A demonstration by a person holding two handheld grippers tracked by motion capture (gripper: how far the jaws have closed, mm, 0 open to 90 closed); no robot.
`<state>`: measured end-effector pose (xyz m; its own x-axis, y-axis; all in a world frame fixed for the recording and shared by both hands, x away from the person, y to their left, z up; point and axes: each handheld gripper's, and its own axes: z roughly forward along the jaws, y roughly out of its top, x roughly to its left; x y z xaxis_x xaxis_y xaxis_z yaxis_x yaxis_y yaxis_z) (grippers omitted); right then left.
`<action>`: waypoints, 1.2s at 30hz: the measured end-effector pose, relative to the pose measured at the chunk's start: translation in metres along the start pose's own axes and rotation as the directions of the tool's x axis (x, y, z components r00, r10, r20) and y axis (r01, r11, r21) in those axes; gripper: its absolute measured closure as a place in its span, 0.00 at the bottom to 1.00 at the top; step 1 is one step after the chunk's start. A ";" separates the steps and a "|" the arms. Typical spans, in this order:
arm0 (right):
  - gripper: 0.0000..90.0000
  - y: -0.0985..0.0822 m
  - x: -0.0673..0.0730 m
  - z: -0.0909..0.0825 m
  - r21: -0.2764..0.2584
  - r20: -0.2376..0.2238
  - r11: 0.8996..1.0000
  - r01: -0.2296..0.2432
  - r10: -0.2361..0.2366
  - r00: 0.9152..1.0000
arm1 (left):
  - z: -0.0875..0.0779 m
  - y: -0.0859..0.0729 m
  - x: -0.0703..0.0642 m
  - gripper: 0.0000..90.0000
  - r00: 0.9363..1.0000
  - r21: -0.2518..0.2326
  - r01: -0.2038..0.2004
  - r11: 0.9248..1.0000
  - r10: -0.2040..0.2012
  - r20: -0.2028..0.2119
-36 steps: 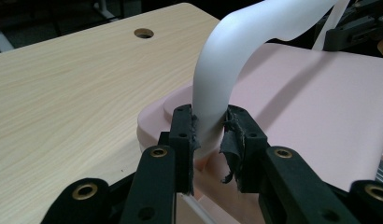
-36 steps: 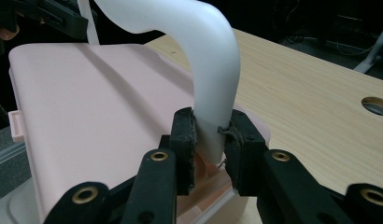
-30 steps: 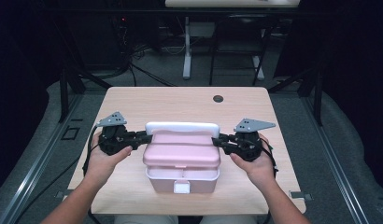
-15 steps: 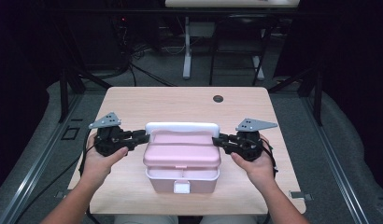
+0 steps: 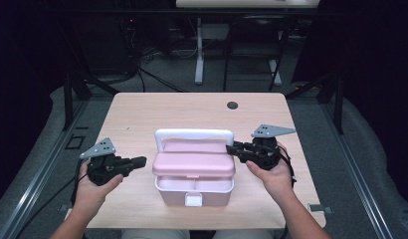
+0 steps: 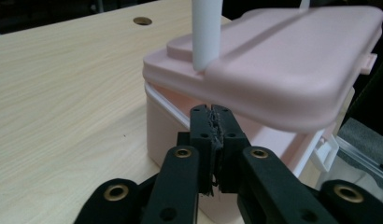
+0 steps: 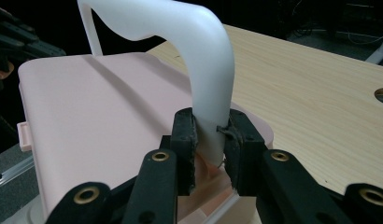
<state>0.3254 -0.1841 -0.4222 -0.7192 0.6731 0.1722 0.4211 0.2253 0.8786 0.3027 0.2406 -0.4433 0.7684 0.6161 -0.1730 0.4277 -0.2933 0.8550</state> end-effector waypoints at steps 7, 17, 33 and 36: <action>0.82 0.001 0.000 0.000 0.002 -0.001 1.000 -0.002 0.002 1.000 | 0.012 -0.005 -0.006 0.99 0.999 0.026 -0.007 1.000 0.006 0.033; 0.82 0.000 -0.001 0.000 -0.002 -0.001 1.000 -0.005 0.005 1.000 | 0.029 -0.002 -0.022 0.99 0.994 0.066 -0.039 0.997 0.032 0.104; 0.82 -0.001 -0.003 0.001 -0.008 0.001 1.000 -0.014 0.014 1.000 | 0.039 0.007 -0.029 0.99 0.992 0.095 -0.061 0.994 0.050 0.116; 0.79 -0.002 -0.004 0.001 -0.008 0.003 1.000 -0.015 0.015 1.000 | 0.039 0.008 -0.029 0.99 0.993 0.093 -0.056 0.994 0.046 0.113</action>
<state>0.3279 -0.1868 -0.4247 -0.7116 0.6781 0.1838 0.4271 0.2098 0.8795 0.3022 0.1920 -0.4501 0.8361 0.5154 -0.1879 0.4262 -0.3946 0.8141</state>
